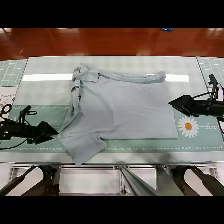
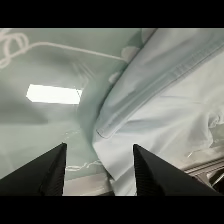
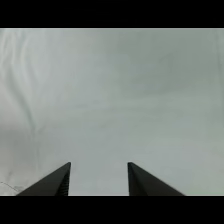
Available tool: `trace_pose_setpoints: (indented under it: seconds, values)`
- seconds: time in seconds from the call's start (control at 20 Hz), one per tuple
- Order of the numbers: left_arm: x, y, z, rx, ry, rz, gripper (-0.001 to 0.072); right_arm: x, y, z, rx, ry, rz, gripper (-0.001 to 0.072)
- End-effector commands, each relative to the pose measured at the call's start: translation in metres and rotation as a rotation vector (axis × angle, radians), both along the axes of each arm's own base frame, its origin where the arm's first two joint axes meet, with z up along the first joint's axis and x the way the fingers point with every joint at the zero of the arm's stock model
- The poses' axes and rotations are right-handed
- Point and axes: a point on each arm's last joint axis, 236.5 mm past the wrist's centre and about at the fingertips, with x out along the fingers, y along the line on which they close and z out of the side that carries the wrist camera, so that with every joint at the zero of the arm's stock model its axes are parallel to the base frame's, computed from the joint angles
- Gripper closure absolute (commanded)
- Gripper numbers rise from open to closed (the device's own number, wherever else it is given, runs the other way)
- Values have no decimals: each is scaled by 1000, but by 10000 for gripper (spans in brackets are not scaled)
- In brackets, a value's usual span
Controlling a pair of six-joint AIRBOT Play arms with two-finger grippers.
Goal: Fold the shirts.
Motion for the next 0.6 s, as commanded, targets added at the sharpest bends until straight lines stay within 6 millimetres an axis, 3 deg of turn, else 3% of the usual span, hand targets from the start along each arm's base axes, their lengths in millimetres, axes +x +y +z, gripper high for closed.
trace_pose_setpoints:
  seconds: [0.0,0.35,0.4,0.5,0.55]
  values:
    - [0,-13,-6,-6,-10,-53,198,0,1,1,5,-2,1,306]
    - [6,-28,-33,-3,45,-64,201,3,10,10,61,-16,-4,306]
    - [8,-29,-35,7,50,-57,234,3,12,12,73,-20,-1,306]
    - [8,-33,-36,12,46,-75,679,11,1,14,54,-53,-40,306]
    - [8,-33,-36,11,48,-77,688,18,-17,16,35,-79,-103,306]
